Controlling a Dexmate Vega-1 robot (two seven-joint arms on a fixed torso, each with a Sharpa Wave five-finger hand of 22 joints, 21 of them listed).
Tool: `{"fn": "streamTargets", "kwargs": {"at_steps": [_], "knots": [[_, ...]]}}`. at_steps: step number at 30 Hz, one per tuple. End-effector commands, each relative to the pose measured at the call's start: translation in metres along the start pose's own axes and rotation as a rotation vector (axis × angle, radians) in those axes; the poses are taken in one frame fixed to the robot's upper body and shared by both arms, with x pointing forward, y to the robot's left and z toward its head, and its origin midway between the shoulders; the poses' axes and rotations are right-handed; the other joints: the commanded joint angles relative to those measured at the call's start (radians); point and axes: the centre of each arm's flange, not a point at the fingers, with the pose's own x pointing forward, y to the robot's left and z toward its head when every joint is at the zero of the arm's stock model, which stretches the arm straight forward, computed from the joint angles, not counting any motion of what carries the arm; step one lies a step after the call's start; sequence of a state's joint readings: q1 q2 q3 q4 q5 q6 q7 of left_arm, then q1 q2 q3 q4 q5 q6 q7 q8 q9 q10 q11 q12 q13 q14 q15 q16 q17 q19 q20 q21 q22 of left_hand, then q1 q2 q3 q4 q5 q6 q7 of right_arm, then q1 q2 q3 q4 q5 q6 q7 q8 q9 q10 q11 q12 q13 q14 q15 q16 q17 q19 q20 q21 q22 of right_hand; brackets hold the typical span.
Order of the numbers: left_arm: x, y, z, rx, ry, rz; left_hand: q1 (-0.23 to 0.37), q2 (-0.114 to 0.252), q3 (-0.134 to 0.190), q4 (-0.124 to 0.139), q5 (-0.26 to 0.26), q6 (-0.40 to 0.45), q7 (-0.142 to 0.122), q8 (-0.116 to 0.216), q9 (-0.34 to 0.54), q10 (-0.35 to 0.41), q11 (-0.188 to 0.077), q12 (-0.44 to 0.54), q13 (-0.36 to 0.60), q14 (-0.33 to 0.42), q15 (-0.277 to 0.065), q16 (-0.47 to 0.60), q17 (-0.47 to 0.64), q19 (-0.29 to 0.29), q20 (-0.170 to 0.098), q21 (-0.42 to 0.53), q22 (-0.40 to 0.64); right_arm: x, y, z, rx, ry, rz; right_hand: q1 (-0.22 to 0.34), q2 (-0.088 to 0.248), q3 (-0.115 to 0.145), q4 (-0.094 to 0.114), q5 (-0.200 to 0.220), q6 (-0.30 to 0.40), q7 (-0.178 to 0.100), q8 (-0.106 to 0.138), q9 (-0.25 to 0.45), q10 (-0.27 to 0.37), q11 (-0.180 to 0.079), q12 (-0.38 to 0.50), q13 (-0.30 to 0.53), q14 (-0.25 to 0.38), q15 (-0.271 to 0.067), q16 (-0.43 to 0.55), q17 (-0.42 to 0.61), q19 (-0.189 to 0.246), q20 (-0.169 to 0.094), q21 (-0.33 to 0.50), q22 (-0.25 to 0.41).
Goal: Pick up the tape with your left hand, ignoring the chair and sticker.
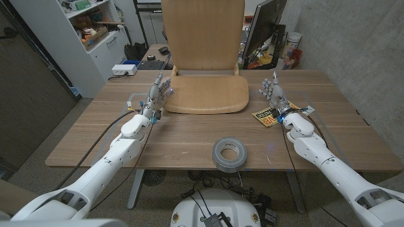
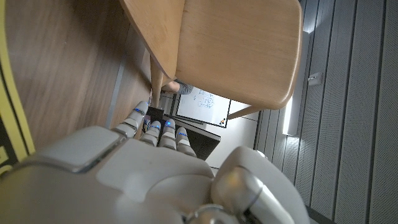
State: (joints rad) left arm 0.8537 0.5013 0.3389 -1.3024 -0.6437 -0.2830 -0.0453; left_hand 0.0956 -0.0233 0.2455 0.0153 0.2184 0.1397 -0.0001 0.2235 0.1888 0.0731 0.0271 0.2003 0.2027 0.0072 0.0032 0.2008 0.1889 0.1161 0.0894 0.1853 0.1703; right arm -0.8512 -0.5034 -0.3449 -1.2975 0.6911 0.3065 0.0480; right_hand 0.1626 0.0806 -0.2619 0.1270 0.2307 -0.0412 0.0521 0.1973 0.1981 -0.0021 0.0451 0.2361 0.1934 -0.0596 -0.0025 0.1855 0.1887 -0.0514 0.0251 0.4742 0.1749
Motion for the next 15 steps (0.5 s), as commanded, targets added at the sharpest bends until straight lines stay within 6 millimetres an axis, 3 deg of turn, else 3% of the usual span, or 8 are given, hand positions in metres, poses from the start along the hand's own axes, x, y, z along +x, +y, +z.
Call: {"fn": "streamTargets", "kwargs": {"at_steps": [1,10,12,15], "knots": [[-0.002,0.002,0.0,-0.004,0.004,-0.001,0.01,0.001,0.006,0.0,0.006,0.009,0.0,0.006,0.002,0.008,0.0,0.005,0.002,0.008,0.003,0.006,0.001,0.01,-0.001,0.004,0.004,-0.001,-0.007,0.005,0.029,-0.02,-0.006,0.007,0.002,-0.006,0.001,0.007,0.001,0.006,0.005,0.001,-0.005,0.006,0.001,0.001,-0.011,-0.007,0.006,0.005,-0.005,0.0,0.005,0.003],[-0.001,0.001,0.019,0.116,-0.013,0.039,0.012,0.002,0.006,-0.002,0.005,0.011,0.001,0.004,0.001,0.01,0.003,0.005,0.002,0.009,0.004,0.007,0.001,0.01,0.0,0.005,0.004,0.0,-0.006,0.003,0.025,-0.014,-0.002,0.006,0.002,-0.007,0.001,0.007,0.0,0.004,0.005,0.001,-0.004,0.007,0.0,0.001,-0.013,-0.008,0.006,0.004,-0.003,-0.001,0.002,0.003],[-0.001,-0.009,0.026,0.076,-0.011,0.03,0.014,0.002,0.006,-0.003,0.005,0.011,0.001,0.004,0.001,0.012,0.003,0.006,0.002,0.009,0.004,0.006,0.001,0.01,0.001,0.005,0.004,0.001,-0.007,0.003,0.023,-0.01,-0.002,0.006,0.002,-0.007,0.001,0.007,0.001,0.004,0.005,0.001,-0.004,0.007,-0.001,0.001,-0.012,-0.008,0.006,0.004,-0.002,0.0,0.001,0.003],[-0.003,-0.031,0.051,0.182,-0.027,0.002,0.02,0.001,0.007,-0.008,0.005,0.014,0.002,0.003,0.001,0.02,0.007,0.008,0.002,0.013,0.007,0.008,0.0,0.015,0.006,0.006,0.004,0.003,-0.007,0.002,0.004,-0.002,0.0,0.006,0.002,-0.007,0.001,0.007,0.001,0.004,0.005,0.0,-0.004,0.007,-0.002,0.001,-0.013,-0.008,0.006,0.004,-0.001,-0.001,0.0,0.003]]}}
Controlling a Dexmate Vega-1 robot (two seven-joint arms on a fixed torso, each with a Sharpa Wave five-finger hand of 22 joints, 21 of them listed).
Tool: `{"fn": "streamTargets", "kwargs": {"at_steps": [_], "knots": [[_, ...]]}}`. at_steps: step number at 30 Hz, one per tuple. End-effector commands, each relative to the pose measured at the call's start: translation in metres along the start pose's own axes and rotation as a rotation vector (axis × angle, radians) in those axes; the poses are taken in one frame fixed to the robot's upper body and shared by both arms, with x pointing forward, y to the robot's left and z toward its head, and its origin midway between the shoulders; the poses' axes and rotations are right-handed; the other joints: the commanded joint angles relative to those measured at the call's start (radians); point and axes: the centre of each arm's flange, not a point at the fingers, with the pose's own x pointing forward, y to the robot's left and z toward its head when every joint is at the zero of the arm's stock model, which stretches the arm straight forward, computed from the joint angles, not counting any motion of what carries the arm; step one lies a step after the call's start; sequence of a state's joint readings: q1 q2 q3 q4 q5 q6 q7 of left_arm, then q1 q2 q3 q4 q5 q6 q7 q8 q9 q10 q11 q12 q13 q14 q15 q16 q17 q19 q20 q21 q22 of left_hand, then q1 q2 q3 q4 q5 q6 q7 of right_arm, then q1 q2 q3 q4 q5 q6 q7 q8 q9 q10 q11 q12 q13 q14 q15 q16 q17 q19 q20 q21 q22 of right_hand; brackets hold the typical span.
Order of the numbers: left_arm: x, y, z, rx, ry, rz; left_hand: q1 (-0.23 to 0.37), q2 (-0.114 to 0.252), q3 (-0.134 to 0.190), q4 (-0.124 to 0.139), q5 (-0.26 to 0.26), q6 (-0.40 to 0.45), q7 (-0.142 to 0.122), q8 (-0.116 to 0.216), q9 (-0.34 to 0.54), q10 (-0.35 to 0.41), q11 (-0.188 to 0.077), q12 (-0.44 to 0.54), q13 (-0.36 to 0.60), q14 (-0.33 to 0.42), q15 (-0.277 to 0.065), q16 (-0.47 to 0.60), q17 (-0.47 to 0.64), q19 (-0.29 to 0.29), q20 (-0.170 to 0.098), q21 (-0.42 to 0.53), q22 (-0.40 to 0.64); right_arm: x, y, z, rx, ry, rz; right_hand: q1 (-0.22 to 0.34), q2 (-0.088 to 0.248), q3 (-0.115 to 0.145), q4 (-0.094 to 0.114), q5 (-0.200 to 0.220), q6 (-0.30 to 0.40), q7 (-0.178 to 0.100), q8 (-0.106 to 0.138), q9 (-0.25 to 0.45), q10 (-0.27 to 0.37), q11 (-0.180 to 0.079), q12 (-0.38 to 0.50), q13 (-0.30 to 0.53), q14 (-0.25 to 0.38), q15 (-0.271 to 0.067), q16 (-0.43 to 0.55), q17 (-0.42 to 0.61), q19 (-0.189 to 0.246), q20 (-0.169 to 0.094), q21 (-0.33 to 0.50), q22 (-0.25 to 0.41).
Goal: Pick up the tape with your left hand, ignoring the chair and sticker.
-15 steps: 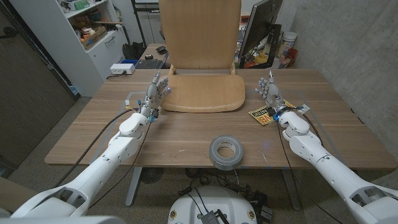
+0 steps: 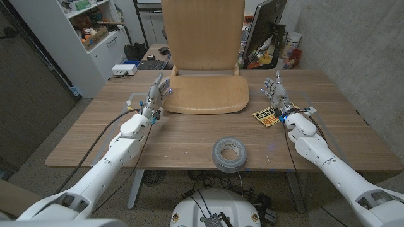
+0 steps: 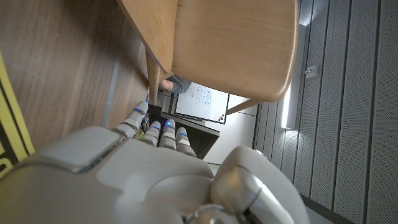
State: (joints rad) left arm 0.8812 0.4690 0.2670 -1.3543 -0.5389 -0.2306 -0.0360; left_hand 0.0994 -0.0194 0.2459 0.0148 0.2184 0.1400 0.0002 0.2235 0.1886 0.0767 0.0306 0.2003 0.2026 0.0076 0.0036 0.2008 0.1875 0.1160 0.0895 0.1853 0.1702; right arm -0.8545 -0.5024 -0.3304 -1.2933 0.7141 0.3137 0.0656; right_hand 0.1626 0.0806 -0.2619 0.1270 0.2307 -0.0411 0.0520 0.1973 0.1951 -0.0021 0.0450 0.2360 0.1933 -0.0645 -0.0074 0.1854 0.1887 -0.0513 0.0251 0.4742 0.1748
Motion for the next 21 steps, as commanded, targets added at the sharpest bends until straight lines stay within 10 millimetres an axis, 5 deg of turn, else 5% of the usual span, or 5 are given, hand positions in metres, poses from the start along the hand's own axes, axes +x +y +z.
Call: {"fn": "streamTargets", "kwargs": {"at_steps": [1,9,21], "knots": [[-0.004,-0.035,0.05,0.142,-0.039,-0.033,0.018,-0.003,0.007,-0.009,0.005,0.014,0.002,0.003,0.001,0.018,0.004,0.009,0.002,0.012,0.006,0.008,0.002,0.015,0.004,0.007,0.004,0.005,-0.001,-0.001,-0.034,0.013,0.001,0.006,0.002,-0.007,0.001,0.007,0.001,0.004,0.005,0.003,-0.004,0.006,-0.002,0.001,-0.008,-0.003,0.006,0.004,-0.002,-0.001,-0.001,0.003],[-0.012,-0.062,0.086,0.334,-0.102,-0.092,0.043,-0.008,0.012,-0.027,0.003,0.021,0.0,0.005,0.001,0.017,-0.001,0.006,0.002,0.012,0.011,0.007,0.0,0.021,0.005,0.007,0.003,0.004,-0.002,0.004,-0.137,0.006,-0.028,0.006,0.003,-0.008,0.001,0.007,-0.001,0.003,0.004,0.003,-0.003,0.002,-0.003,0.001,-0.008,-0.003,0.007,0.004,0.001,-0.001,-0.003,0.003],[-0.022,-0.083,0.091,0.393,-0.144,-0.229,0.109,-0.026,0.023,-0.076,0.003,0.034,-0.002,0.008,0.002,0.031,-0.016,0.008,0.001,0.018,0.005,0.008,-0.001,0.028,0.008,0.007,0.002,0.011,-0.003,0.006,-0.154,0.026,-0.032,0.007,0.004,-0.008,0.0,0.008,-0.005,0.002,0.002,0.003,-0.003,0.003,-0.005,0.001,-0.01,-0.002,0.007,0.003,0.002,0.001,-0.009,0.003]]}}
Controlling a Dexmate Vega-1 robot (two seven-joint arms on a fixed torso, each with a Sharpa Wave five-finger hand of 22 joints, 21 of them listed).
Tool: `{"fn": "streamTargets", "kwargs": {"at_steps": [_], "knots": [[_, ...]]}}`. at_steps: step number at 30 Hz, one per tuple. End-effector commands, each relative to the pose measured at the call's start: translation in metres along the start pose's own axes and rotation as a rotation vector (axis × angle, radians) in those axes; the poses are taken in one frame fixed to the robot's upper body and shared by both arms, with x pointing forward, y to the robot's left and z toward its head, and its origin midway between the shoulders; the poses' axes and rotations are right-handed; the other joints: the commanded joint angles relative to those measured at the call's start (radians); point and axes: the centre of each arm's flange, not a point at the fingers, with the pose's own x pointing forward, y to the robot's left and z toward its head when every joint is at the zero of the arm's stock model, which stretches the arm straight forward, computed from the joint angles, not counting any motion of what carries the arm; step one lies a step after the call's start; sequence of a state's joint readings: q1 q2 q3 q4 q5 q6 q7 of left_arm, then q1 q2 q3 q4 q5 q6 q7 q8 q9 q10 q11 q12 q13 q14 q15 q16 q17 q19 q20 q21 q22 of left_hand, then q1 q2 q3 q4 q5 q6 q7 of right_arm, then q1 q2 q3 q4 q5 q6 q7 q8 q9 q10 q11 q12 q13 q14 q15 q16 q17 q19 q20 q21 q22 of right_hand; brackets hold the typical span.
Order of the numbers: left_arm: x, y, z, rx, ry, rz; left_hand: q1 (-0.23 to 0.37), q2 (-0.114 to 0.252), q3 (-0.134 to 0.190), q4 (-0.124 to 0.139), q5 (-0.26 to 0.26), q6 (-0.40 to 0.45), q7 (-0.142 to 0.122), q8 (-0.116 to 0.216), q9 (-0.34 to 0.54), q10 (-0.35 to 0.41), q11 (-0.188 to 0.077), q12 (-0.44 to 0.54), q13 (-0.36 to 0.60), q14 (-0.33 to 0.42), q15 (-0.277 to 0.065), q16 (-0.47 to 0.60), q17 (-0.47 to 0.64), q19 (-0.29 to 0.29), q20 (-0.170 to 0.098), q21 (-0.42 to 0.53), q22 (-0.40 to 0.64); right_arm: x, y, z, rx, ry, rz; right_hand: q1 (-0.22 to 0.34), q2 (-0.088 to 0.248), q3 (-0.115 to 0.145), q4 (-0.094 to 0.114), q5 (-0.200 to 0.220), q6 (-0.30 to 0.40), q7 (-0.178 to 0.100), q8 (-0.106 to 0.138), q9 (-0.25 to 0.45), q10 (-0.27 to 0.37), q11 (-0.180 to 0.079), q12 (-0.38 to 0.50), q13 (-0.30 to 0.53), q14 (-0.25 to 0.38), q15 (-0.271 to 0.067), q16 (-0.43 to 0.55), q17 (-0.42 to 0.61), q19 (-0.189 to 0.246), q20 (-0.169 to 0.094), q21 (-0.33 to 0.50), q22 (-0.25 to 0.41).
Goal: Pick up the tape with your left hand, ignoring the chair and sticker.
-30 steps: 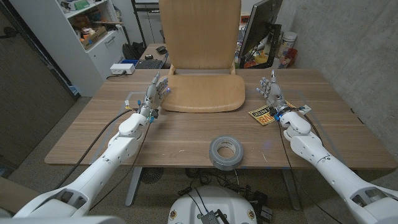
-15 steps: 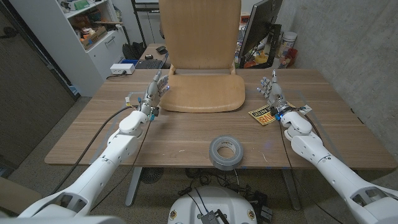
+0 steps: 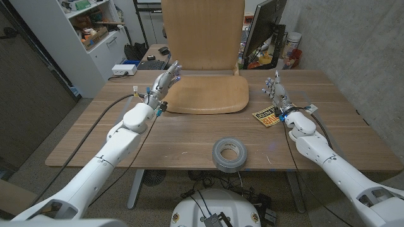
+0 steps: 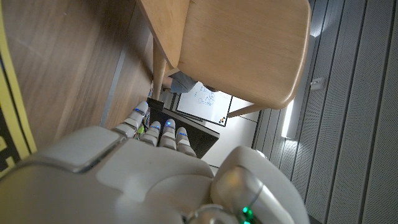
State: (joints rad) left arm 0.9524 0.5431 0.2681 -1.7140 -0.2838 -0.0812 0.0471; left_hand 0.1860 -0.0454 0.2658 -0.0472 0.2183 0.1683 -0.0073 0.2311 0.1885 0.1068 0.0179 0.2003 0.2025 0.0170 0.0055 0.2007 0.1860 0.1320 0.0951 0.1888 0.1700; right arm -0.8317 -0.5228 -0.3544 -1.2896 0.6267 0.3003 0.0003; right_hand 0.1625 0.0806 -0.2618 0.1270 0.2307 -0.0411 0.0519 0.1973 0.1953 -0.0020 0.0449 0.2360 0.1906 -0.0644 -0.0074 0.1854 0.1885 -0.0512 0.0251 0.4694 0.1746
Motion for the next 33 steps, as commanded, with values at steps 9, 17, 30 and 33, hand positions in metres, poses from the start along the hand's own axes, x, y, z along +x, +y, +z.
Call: {"fn": "streamTargets", "kwargs": {"at_steps": [9,17,30,33], "knots": [[-0.012,-0.038,0.026,0.176,-0.113,-0.261,0.054,-0.012,0.007,-0.038,0.003,-0.014,0.011,-0.008,0.002,0.002,-0.002,0.006,0.002,0.008,0.005,0.007,0.0,0.01,0.003,0.002,0.002,0.01,0.002,0.005,-0.059,0.02,-0.001,0.008,0.005,-0.008,0.0,0.008,-0.007,0.003,0.002,0.003,-0.004,0.004,-0.007,0.003,-0.011,-0.004,0.007,0.003,0.003,0.002,-0.008,0.003],[-0.02,-0.06,0.047,0.311,-0.229,-0.424,0.099,-0.044,0.001,-0.076,0.001,-0.1,0.024,-0.033,0.003,-0.004,-0.01,0.003,0.003,0.038,-0.002,0.017,0.003,0.098,-0.027,0.025,0.007,0.017,0.005,0.007,-0.092,0.035,0.007,0.008,0.006,-0.009,-0.001,0.008,-0.014,-0.002,0.0,0.003,-0.011,-0.003,-0.01,0.003,-0.017,-0.007,0.006,0.002,0.002,0.008,-0.013,0.003],[-0.013,-0.072,0.025,0.377,-0.259,-0.493,0.125,-0.056,-0.002,-0.091,0.01,-0.036,0.005,-0.009,0.003,0.055,-0.047,0.022,0.004,0.085,-0.032,0.028,0.003,0.15,-0.032,0.031,0.006,0.015,0.004,0.015,-0.123,0.035,-0.005,0.008,0.006,-0.01,-0.001,0.008,-0.02,-0.002,-0.001,0.003,-0.016,-0.001,-0.014,0.003,-0.024,-0.005,0.005,0.002,0.002,0.008,-0.019,0.004],[-0.014,-0.078,0.018,0.368,-0.282,-0.511,0.139,-0.06,-0.002,-0.096,0.014,-0.001,-0.002,0.001,0.003,0.087,-0.054,0.03,0.004,0.115,-0.046,0.035,0.002,0.183,-0.037,0.037,0.006,0.015,0.003,0.015,-0.13,0.042,-0.01,0.008,0.006,-0.01,-0.001,0.008,-0.02,-0.002,-0.001,0.003,-0.017,-0.003,-0.015,0.003,-0.025,-0.005,0.004,0.002,0.002,0.009,-0.02,0.004]]}}
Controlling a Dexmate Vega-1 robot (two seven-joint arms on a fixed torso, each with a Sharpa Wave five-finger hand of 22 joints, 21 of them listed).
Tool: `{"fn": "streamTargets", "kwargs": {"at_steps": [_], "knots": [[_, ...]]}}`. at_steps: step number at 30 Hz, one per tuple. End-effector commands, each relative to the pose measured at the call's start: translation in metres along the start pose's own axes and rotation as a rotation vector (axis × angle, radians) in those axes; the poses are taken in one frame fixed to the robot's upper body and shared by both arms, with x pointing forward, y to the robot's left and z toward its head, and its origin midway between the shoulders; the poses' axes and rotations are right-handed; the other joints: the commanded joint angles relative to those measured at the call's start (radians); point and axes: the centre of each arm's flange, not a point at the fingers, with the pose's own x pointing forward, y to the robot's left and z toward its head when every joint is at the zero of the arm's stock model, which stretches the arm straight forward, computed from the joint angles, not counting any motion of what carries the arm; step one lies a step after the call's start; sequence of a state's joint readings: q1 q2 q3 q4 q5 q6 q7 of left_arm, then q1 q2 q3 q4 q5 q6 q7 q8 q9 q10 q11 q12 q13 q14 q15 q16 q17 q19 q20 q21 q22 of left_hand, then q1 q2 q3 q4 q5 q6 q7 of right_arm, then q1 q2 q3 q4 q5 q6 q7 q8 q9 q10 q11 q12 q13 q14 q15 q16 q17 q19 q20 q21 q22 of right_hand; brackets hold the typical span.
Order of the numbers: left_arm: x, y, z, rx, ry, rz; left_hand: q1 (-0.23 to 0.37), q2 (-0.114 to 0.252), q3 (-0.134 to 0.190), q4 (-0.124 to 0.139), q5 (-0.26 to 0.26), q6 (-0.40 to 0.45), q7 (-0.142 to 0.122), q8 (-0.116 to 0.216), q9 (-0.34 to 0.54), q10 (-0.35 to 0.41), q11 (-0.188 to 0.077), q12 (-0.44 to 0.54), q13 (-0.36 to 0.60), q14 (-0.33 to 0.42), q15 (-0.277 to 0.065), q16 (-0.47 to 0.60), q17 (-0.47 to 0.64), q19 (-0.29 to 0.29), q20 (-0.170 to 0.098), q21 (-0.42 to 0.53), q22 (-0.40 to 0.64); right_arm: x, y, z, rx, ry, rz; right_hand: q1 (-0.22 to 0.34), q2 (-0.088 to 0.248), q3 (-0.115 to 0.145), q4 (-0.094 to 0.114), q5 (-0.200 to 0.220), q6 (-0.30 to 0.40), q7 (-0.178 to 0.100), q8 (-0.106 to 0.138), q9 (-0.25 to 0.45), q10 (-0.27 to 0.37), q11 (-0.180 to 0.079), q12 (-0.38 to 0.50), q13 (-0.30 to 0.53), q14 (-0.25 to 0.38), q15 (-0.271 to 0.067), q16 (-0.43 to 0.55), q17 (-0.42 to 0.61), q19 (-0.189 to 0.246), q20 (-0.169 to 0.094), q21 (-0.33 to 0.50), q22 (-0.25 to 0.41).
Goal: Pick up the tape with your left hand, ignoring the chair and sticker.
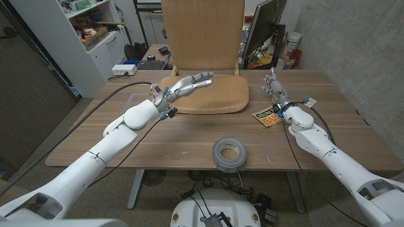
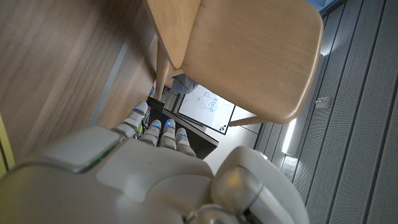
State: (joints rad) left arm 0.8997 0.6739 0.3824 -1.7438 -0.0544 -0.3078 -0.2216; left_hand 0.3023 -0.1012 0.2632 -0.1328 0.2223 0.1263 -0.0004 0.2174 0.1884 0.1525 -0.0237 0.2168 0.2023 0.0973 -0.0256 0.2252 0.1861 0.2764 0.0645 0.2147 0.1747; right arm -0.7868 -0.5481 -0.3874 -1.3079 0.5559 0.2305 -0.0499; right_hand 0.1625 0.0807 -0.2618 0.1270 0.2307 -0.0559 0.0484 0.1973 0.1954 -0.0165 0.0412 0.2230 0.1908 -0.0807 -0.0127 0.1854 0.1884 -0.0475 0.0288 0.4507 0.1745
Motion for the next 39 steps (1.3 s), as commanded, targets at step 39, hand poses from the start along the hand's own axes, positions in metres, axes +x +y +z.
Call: {"fn": "streamTargets", "kwargs": {"at_steps": [39], "knots": [[-0.023,-0.108,0.018,0.464,-0.19,-0.495,0.137,0.002,0.014,-0.026,0.041,0.206,-0.172,0.051,0.01,0.148,-0.113,0.035,0.024,0.149,-0.082,0.02,0.013,0.123,-0.026,0.005,0.006,0.006,-0.005,0.009,-0.069,0.028,-0.008,0.009,0.005,-0.013,-0.002,0.009,-0.015,-0.002,-0.001,0.004,-0.013,-0.003,-0.008,0.003,-0.021,-0.001,0.004,0.002,-0.009,0.016,-0.021,0.004]]}}
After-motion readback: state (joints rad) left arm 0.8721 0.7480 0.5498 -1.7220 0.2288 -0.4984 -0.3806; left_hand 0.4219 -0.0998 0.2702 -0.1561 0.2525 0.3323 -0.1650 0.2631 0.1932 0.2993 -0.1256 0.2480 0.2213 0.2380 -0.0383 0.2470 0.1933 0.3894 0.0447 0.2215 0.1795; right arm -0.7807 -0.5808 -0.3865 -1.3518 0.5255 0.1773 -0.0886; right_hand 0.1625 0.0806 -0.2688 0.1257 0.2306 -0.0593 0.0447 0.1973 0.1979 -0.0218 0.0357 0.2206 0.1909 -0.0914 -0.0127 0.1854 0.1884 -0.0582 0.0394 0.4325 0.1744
